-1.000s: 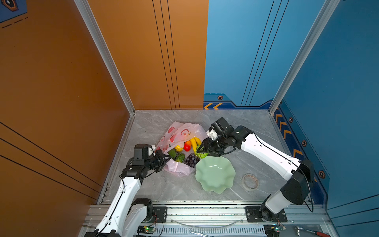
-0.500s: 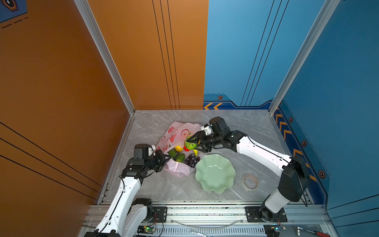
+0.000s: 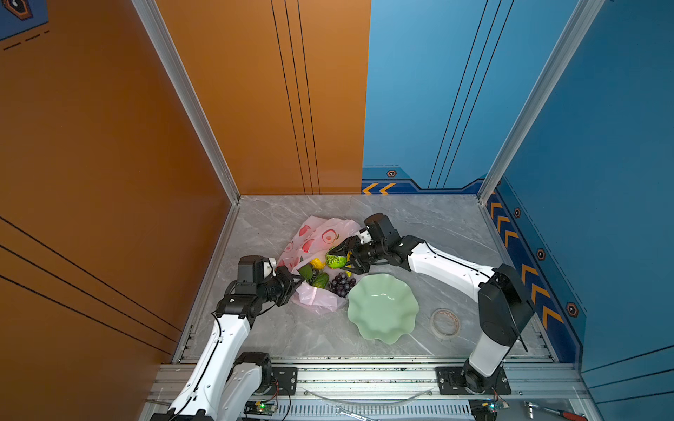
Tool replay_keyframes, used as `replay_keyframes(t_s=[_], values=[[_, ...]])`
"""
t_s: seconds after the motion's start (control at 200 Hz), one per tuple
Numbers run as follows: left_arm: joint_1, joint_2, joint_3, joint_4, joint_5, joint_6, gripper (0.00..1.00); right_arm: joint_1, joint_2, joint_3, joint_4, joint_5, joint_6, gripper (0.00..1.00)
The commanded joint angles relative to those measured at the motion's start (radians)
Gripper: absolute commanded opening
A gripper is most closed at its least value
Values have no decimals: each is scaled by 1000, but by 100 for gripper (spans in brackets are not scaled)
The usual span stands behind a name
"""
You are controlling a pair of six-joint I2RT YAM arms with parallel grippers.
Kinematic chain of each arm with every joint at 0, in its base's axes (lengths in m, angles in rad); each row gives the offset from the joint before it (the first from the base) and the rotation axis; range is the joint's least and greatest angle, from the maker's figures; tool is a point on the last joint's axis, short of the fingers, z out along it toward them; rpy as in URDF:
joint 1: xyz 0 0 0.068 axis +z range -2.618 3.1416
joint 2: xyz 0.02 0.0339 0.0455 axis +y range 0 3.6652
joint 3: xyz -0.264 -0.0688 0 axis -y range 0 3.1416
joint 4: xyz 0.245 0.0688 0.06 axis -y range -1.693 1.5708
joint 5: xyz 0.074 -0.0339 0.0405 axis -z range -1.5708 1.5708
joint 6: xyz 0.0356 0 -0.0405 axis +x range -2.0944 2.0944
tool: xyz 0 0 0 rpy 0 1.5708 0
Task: Place the fruits into the plastic bag
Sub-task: Place the fruit in the plastic bag.
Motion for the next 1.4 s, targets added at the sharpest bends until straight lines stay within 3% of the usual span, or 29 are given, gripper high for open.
replay_keyframes(t_s=[0.0, 0.696, 1.397], values=[[-9, -17, -7, -16, -19, -11, 0, -3, 35, -22, 65, -7, 44, 61], [-17, -41, -10, -29, -35, -20, 0, 12, 142, -24, 34, -25, -6, 67], [-17, -29, -9, -30, -35, -15, 0, 21, 157, -15, 29, -30, -12, 73]])
